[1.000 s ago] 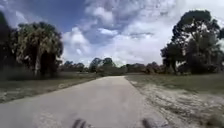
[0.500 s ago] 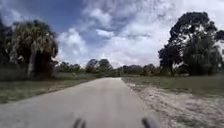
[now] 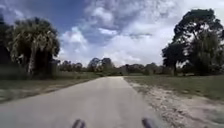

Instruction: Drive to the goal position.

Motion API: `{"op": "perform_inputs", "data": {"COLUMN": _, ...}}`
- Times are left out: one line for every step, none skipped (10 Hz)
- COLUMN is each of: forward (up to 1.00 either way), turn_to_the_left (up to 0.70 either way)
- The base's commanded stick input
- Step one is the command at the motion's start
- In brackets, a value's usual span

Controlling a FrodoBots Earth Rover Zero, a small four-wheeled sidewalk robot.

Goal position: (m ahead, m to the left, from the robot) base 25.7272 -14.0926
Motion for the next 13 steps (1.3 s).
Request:
{"op": "perform_inputs", "data": {"forward": 0.69, "turn_to_the_left": 0.14}}
{"op": "perform_inputs", "data": {"forward": 0.69, "turn_to_the_left": 0.09}}
{"op": "perform_inputs", "data": {"forward": 0.69, "turn_to_the_left": 0.04}}
{"op": "perform_inputs", "data": {"forward": 0.69, "turn_to_the_left": 0.03}}
{"op": "perform_inputs", "data": {"forward": 0.69, "turn_to_the_left": 0.34}}
{"op": "perform_inputs", "data": {"forward": 0.69, "turn_to_the_left": 0.31}}
{"op": "perform_inputs", "data": {"forward": 0.69, "turn_to_the_left": 0.21}}
{"op": "perform_inputs", "data": {"forward": 0.69, "turn_to_the_left": 0.07}}
{"op": "perform_inputs", "data": {"forward": 0.69, "turn_to_the_left": 0.03}}
{"op": "perform_inputs", "data": {"forward": 0.69, "turn_to_the_left": 0.03}}
{"op": "perform_inputs", "data": {"forward": 0.69, "turn_to_the_left": 0.03}}
{"op": "perform_inputs", "data": {"forward": 0.69, "turn_to_the_left": 0.03}}
{"op": "perform_inputs", "data": {"forward": 0.69, "turn_to_the_left": 0.03}}
